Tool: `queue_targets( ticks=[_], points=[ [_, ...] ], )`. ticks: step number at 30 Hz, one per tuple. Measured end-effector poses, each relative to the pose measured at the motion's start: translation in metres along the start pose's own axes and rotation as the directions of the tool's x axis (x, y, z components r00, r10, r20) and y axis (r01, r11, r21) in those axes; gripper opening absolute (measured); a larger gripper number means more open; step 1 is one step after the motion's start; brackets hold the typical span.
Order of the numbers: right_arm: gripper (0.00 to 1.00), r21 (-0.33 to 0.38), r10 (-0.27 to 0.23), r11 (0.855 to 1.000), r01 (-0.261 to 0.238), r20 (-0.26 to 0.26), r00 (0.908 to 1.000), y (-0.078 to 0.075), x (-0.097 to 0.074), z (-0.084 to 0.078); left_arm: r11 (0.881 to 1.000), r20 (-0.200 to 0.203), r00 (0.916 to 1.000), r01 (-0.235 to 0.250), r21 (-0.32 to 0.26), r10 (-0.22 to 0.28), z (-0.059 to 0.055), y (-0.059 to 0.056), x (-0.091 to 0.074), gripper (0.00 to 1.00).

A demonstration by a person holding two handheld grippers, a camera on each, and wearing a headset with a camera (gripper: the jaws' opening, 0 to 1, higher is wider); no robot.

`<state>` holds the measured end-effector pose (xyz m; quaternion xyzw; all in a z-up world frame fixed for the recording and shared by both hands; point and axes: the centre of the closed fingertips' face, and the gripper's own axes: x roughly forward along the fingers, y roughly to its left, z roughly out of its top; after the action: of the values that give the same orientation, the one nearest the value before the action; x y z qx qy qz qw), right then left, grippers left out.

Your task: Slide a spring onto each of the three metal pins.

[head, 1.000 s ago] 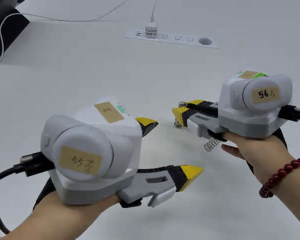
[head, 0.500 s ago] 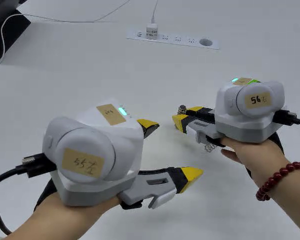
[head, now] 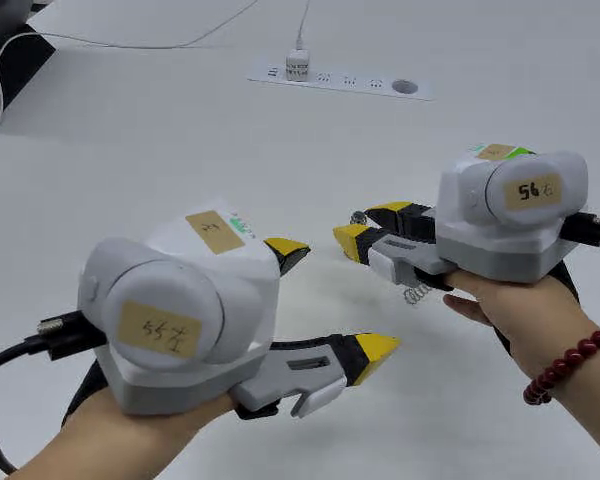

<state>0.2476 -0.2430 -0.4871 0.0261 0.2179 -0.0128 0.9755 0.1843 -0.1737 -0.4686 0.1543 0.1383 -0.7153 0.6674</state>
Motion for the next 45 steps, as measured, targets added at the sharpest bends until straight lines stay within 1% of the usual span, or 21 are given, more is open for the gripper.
queue_targets(
  ticks=[2,6,9,11,13,16,19,23,28,32,38,42,45],
  points=[
    [0.30,0.017,-0.001,1.000,0.001,0.002,1.0000,0.001,-0.005,0.002,1.000,0.000,1.0000,0.001,0.000,-0.001,0.000,0.000,0.000,0.64],
    [0.32,0.017,-0.008,1.000,0.008,0.008,0.9999,0.000,-0.013,0.005,1.000,-0.002,1.0000,-0.003,0.009,0.003,0.000,0.000,0.000,0.64],
    [0.34,0.022,-0.014,1.000,0.013,0.009,0.9999,0.000,-0.019,0.005,1.000,-0.005,1.0000,0.000,0.017,0.000,0.001,-0.003,0.000,0.64],
    [0.35,0.021,-0.016,1.000,0.016,0.008,0.9998,0.000,-0.023,0.005,1.000,0.000,1.0000,0.001,0.017,-0.001,0.002,-0.004,-0.001,0.63],
    [0.36,0.022,-0.021,1.000,0.021,0.020,0.9996,0.000,-0.028,0.008,1.000,0.007,1.0000,0.000,0.020,0.000,0.005,-0.005,-0.001,0.63],
    [0.37,0.021,-0.025,0.999,0.025,0.028,0.9993,-0.001,-0.035,0.010,0.999,0.006,1.0000,-0.004,0.035,0.003,0.007,-0.004,-0.002,0.63],
    [0.39,0.026,-0.034,0.999,0.033,0.039,0.9986,-0.002,-0.045,0.012,0.999,0.010,0.9998,-0.017,0.050,0.017,0.011,-0.002,-0.003,0.61],
    [0.40,0.030,-0.044,0.999,0.043,0.044,0.9981,-0.004,-0.055,0.013,0.998,0.012,0.9999,-0.012,0.055,0.011,0.016,-0.004,-0.002,0.61],
    [0.41,0.054,-0.061,0.997,0.057,0.065,0.9960,-0.008,-0.071,0.015,0.998,0.005,1.0000,-0.007,0.066,0.006,0.019,-0.007,0.004,0.59],
    [0.41,0.057,-0.071,0.996,0.067,0.067,0.9952,-0.011,-0.084,0.012,0.996,-0.001,1.0000,-0.004,0.088,0.004,0.020,-0.009,0.010,0.57],
    [0.41,0.072,-0.095,0.993,0.090,0.074,0.9928,-0.015,-0.102,0.006,0.995,-0.011,0.9999,0.002,0.097,-0.001,0.020,-0.009,0.021,0.55],
    [0.41,0.074,-0.108,0.992,0.103,0.065,0.9921,-0.019,-0.112,-0.001,0.998,-0.031,0.9995,0.009,0.066,-0.007,0.017,-0.008,0.029,0.52],
    [0.42,0.083,-0.113,0.991,0.108,0.061,0.9917,-0.021,-0.118,-0.006,0.999,-0.031,0.9995,0.011,0.039,-0.010,0.017,-0.007,0.034,0.50]
  ],
)
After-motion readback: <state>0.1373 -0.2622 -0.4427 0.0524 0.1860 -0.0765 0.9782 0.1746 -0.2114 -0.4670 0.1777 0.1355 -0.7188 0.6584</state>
